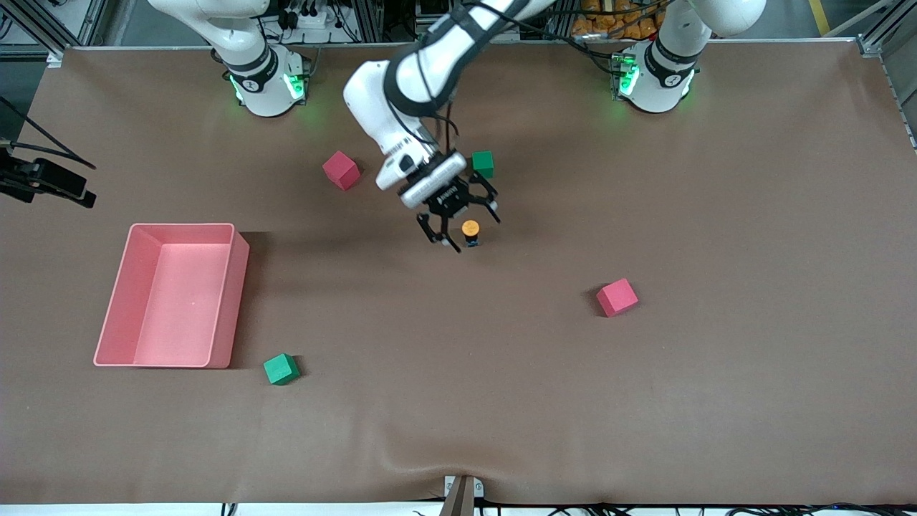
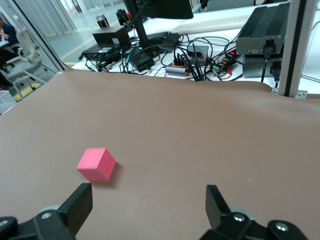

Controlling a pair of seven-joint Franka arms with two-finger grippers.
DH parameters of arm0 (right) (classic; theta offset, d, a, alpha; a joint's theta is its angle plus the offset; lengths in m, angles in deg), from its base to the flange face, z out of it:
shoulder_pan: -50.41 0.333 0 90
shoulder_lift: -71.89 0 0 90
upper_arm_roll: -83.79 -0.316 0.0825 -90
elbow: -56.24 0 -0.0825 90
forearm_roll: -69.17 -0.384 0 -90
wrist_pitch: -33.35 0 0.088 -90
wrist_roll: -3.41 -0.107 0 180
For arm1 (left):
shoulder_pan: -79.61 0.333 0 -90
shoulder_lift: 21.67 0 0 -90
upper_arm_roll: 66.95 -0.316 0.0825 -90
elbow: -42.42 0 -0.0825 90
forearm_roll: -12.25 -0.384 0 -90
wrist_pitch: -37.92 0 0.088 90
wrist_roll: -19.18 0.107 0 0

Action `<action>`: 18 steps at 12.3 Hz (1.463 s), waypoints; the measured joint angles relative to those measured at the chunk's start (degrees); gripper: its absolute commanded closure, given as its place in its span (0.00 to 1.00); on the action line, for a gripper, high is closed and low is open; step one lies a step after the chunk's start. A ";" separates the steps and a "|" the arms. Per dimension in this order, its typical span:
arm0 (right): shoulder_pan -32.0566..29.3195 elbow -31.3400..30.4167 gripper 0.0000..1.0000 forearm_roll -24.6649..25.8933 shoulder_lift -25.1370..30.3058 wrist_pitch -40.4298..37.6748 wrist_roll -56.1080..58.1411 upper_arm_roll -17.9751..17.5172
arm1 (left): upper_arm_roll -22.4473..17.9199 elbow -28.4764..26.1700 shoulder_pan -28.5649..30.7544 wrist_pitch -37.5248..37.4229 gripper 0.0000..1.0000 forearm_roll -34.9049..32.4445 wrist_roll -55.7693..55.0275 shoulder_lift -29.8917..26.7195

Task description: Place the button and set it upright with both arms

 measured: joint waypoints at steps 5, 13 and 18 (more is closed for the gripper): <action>0.71 0.10 0.00 0.02 0.00 -0.15 0.00 0.82 | -0.06 0.31 10.98 3.52 0.00 12.30 23.08 -8.61; 0.81 0.20 0.00 0.01 0.02 -0.39 2.04 2.77 | 2.52 0.39 32.86 5.58 0.00 36.73 60.47 -16.43; 0.49 0.29 0.00 0.01 0.09 -0.42 2.39 2.99 | 25.11 0.26 59.13 2.95 0.00 39.30 67.86 -20.94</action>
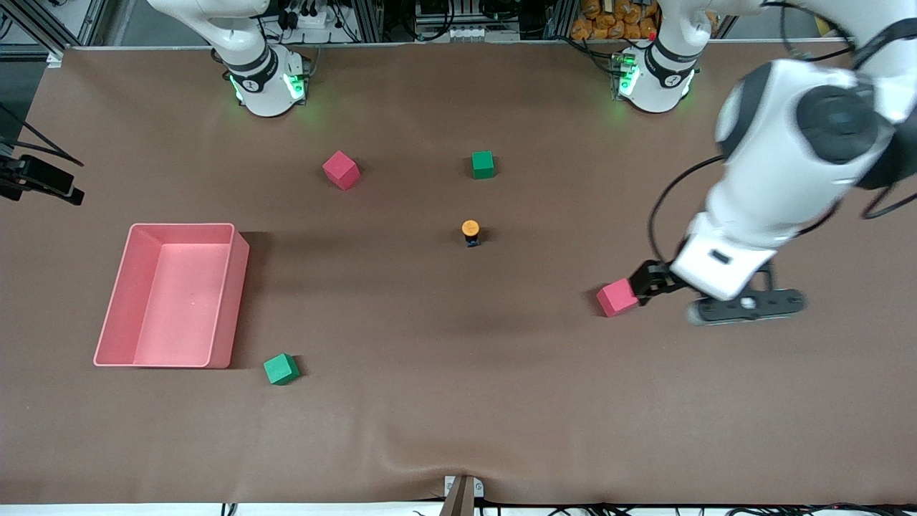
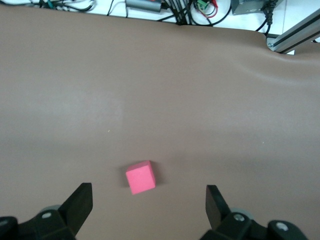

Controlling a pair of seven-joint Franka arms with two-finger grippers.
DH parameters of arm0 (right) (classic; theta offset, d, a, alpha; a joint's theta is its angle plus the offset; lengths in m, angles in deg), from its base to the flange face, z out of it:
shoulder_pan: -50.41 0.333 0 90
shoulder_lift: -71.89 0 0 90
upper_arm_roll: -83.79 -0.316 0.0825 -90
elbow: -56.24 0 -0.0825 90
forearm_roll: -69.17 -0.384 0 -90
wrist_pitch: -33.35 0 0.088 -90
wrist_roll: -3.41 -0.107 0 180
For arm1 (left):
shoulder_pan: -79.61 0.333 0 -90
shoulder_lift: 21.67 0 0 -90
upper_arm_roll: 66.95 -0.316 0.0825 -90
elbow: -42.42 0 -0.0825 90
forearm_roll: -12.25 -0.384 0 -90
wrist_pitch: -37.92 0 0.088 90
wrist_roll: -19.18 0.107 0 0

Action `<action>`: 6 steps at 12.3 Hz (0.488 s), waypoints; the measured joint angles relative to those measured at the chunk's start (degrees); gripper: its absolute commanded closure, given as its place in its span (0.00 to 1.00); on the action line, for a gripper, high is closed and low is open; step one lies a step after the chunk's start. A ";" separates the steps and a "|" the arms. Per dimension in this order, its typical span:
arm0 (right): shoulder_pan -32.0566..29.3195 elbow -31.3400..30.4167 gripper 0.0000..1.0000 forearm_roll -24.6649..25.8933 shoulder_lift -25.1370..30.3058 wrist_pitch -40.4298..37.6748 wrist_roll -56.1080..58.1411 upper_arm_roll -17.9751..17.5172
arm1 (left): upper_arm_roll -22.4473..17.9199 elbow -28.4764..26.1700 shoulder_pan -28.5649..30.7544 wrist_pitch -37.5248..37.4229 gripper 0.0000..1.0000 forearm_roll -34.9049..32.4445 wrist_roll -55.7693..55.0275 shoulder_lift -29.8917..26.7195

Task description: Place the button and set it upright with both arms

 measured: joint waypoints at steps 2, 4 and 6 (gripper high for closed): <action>-0.04 0.09 0.00 0.00 0.03 0.00 0.00 0.10 | 2.85 -0.37 5.28 -4.21 0.00 1.12 2.46 -2.69; -0.05 0.17 0.00 0.00 0.11 -0.01 0.00 0.20 | 3.26 -2.28 7.39 -7.56 0.00 4.09 3.25 -7.98; -0.06 0.33 0.00 0.00 0.23 -0.03 0.01 0.31 | 2.63 -6.71 8.78 -11.07 0.00 7.59 3.57 -15.58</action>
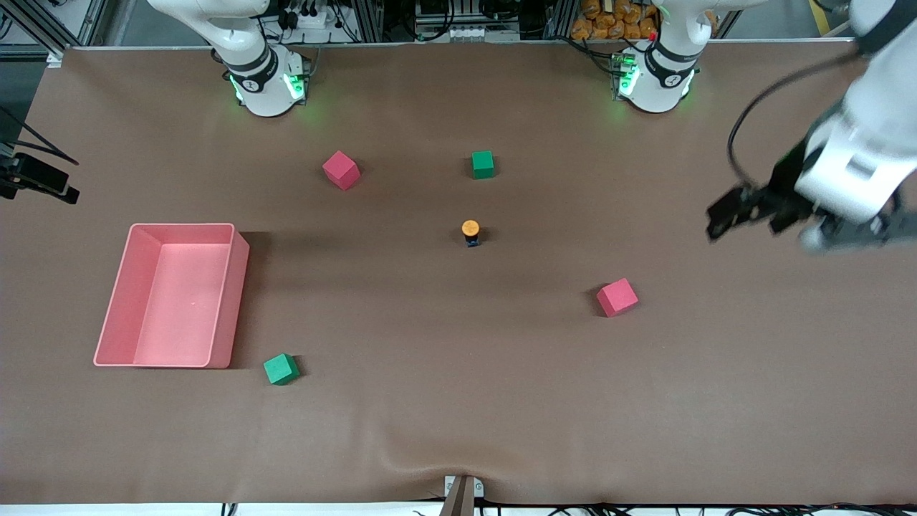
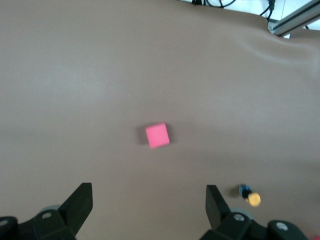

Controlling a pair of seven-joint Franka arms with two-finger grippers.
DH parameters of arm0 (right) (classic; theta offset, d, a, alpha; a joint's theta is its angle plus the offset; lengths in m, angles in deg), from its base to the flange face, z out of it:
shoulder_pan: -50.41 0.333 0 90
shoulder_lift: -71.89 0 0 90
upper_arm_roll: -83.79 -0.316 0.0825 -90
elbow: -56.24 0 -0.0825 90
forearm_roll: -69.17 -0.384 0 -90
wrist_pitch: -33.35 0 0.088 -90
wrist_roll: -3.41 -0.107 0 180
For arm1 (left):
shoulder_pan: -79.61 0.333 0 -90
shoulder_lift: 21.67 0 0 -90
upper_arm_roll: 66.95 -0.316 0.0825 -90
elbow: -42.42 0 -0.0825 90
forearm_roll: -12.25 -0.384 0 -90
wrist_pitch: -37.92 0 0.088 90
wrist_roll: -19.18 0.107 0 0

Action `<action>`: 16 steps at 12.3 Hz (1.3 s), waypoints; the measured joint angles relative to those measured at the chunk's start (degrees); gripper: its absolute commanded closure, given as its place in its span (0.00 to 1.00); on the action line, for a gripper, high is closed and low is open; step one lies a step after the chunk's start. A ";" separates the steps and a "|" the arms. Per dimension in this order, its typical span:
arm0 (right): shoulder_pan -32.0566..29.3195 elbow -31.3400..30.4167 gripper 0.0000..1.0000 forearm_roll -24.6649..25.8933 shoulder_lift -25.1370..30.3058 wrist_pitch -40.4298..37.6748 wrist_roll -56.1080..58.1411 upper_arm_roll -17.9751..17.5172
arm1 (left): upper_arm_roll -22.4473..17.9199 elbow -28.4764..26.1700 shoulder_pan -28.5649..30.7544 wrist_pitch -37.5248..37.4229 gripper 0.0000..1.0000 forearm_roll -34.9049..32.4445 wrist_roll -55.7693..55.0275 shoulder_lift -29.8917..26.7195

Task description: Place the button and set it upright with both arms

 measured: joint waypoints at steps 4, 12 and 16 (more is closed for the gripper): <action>0.01 0.19 0.00 0.00 0.07 -4.10 0.23 -0.10 | -1.85 -11.02 0.93 -6.99 0.00 2.62 0.96 -14.84; 0.03 1.76 0.00 0.00 0.07 -4.63 0.58 -0.21 | -12.43 -6.02 -4.16 -5.83 0.00 2.36 9.68 -7.98; 0.04 1.80 0.00 0.00 0.07 -3.75 0.65 -0.35 | -13.81 -4.38 -6.08 -5.85 0.00 0.03 11.40 -7.15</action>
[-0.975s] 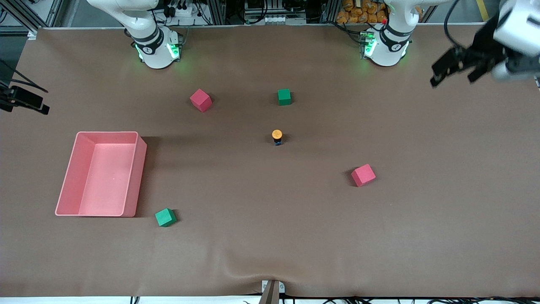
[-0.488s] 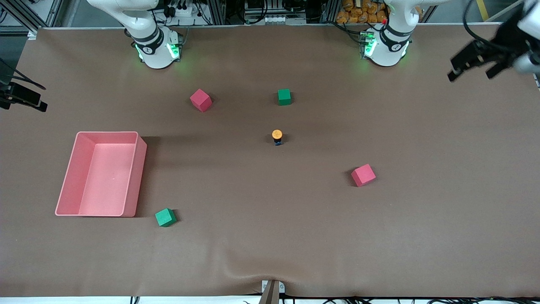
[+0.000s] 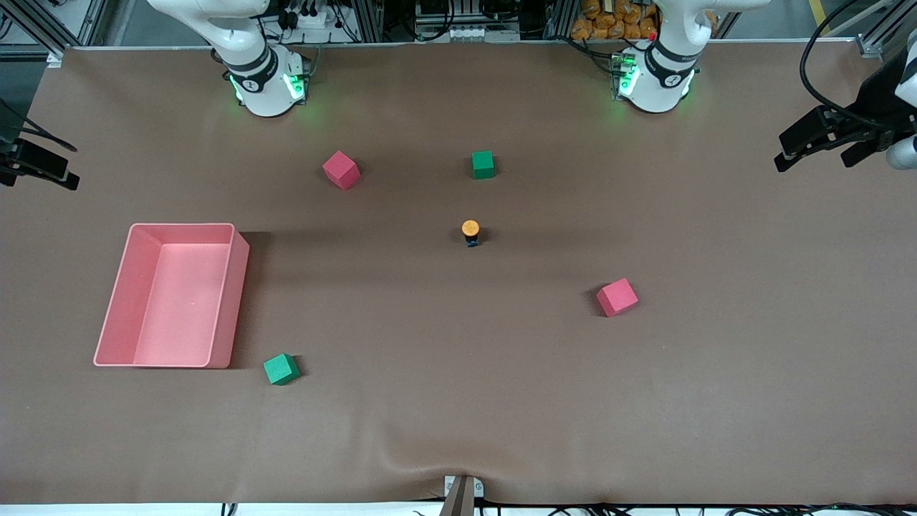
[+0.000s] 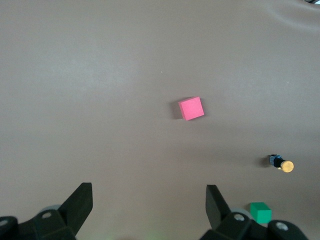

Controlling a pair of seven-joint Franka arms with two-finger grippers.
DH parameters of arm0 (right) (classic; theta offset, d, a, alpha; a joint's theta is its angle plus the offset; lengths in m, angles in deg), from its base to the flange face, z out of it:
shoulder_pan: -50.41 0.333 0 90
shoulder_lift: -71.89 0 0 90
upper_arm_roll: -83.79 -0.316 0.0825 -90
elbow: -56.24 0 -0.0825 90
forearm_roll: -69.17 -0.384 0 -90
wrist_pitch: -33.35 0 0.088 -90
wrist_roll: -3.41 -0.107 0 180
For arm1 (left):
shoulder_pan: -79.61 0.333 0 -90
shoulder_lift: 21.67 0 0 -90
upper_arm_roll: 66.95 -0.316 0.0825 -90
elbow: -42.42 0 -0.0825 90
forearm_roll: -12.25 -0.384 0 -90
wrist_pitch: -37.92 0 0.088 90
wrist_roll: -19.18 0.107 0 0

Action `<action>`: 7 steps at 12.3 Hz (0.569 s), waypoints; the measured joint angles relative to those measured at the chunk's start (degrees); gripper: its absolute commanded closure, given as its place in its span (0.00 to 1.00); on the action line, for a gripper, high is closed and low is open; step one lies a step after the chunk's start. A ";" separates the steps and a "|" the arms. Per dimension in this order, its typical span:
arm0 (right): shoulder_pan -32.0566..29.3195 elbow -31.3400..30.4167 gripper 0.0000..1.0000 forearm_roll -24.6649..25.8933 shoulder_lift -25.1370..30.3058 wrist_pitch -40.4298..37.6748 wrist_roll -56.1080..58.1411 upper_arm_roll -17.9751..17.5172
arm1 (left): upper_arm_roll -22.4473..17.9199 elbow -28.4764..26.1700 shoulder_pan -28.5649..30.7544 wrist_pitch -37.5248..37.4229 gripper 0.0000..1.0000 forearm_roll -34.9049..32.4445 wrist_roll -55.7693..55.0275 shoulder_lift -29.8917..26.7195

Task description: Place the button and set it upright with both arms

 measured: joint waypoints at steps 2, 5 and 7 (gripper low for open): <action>0.00 0.04 0.00 0.00 0.00 0.81 0.00 0.01 | -0.46 0.26 0.00 0.00 0.00 -0.21 1.13 -0.01; 0.06 0.07 0.00 0.00 0.00 0.86 0.03 -0.09 | -1.68 0.26 0.23 0.00 0.00 -0.47 2.39 0.07; 0.08 0.09 0.00 0.00 0.00 0.86 0.04 -0.10 | -1.92 0.26 1.06 0.00 0.00 -0.54 2.69 0.19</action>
